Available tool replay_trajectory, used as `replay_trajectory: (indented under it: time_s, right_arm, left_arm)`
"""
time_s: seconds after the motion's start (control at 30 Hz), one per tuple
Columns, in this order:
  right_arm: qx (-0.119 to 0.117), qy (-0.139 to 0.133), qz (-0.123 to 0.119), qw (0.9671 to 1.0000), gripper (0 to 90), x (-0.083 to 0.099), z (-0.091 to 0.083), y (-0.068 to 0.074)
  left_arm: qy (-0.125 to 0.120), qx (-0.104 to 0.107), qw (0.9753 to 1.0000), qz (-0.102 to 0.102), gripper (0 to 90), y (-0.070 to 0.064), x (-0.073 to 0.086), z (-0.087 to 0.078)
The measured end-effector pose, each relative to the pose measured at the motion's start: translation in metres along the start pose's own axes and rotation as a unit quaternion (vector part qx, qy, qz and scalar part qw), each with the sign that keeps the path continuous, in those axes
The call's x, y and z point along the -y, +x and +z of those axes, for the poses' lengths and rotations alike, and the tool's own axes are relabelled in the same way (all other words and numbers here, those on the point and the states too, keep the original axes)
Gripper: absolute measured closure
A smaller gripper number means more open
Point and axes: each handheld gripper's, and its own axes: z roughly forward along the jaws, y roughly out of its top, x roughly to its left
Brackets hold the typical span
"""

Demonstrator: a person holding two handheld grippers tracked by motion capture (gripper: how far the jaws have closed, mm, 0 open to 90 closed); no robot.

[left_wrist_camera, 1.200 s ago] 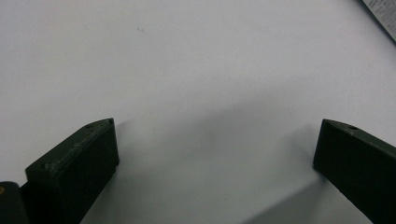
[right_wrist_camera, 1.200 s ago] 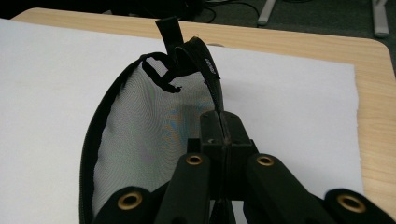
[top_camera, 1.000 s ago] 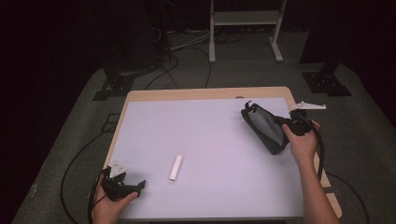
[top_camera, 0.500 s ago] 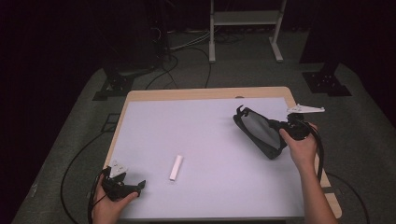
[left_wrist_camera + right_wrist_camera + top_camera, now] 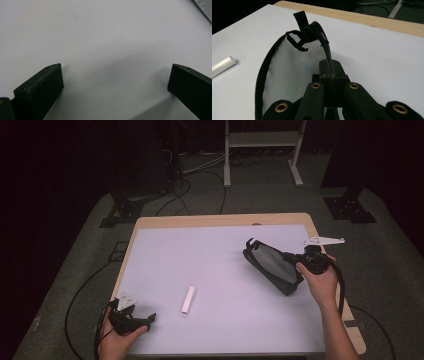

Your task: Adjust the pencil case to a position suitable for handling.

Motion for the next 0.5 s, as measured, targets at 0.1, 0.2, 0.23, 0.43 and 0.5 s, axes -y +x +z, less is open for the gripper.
replay_trajectory:
  time_s: [0.1,0.2,0.23,0.43,0.5]
  right_arm:
    - [-0.009,0.004,-0.007,0.9999,88.6,0.000,0.002,0.004]
    - [-0.017,0.008,-0.015,0.9997,88.7,-0.001,0.005,0.008]
    - [-0.021,0.008,-0.019,0.9996,88.7,-0.001,0.007,0.009]
    - [-0.048,0.017,-0.027,0.9984,88.7,-0.001,0.013,0.018]
    - [-0.055,0.018,-0.030,0.9979,88.7,-0.002,0.014,0.020]
  left_arm:
    - [0.000,0.000,1.0000,0.000,0.0,0.000,0.000,0.000]
    - [0.000,0.000,1.0000,0.000,0.0,0.000,0.000,0.000]
    - [0.000,0.000,1.0000,0.000,0.0,0.000,0.000,0.000]
    - [0.000,0.000,1.0000,0.000,0.0,0.000,0.000,0.000]
    - [0.000,0.000,1.0000,0.000,0.0,0.000,0.000,0.000]
